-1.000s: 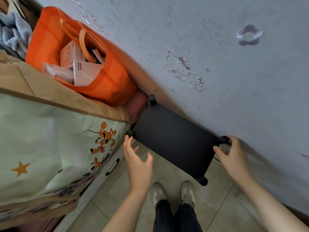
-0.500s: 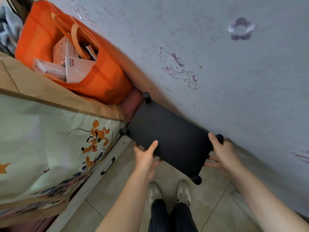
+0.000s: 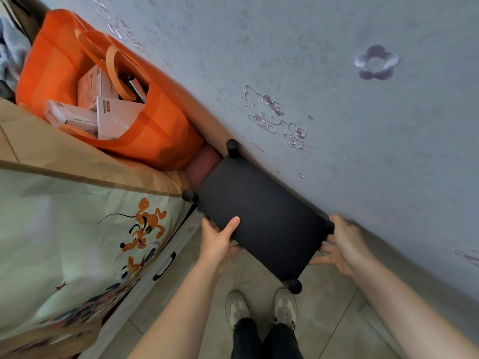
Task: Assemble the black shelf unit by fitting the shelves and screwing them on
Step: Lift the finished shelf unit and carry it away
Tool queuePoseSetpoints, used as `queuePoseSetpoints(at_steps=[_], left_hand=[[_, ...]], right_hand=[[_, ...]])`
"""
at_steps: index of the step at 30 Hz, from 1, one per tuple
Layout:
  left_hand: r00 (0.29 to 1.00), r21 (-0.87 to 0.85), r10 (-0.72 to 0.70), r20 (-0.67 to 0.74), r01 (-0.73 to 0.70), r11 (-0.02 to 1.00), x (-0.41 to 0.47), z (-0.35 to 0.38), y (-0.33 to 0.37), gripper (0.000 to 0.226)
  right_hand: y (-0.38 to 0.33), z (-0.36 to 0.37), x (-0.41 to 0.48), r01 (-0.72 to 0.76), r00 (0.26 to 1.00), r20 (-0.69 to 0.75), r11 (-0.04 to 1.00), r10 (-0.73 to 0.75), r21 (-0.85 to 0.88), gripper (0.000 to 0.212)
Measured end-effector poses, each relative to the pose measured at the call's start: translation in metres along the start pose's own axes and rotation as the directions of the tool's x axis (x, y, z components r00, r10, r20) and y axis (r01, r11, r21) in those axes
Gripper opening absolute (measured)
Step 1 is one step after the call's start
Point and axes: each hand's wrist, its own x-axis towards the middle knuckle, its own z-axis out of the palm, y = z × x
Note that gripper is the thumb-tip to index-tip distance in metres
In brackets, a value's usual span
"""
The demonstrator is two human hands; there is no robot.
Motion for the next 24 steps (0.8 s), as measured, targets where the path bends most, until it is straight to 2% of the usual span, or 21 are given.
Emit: queuePoseSetpoints(at_steps=[5, 11, 14, 18, 24], left_hand=[[1.0, -0.028, 0.017, -0.008, -0.018, 0.999, 0.012, -0.018, 0.015, 0.074], [1.0, -0.091, 0.016, -0.012, -0.017, 0.996, 0.012, -0.015, 0.008, 0.073], [1.0, -0.114, 0.017, -0.018, -0.019, 0.993, 0.012, -0.011, 0.006, 0.066], [1.0, -0.112, -0.003, -0.006, 0.002, 0.994, 0.011, -0.012, 0.01, 0.071], [0.999, -0.09, 0.008, -0.045, -0.012, 0.996, 0.012, -0.014, 0.009, 0.066]], right_hand=[[0.007, 0.022, 0.0, 0.025, 0.999, 0.028, 0.999, -0.026, 0.037, 0.029], [-0.01, 0.029, 0.007, 0.078, 0.997, 0.023, 0.996, -0.079, 0.033, 0.016], [-0.018, 0.031, 0.012, 0.071, 0.997, 0.026, 0.997, -0.071, 0.004, 0.019], [-0.013, 0.028, 0.011, 0.06, 0.996, 0.056, 0.996, -0.063, 0.061, 0.026], [-0.013, 0.029, 0.008, 0.103, 0.992, 0.073, 0.994, -0.105, 0.039, 0.013]])
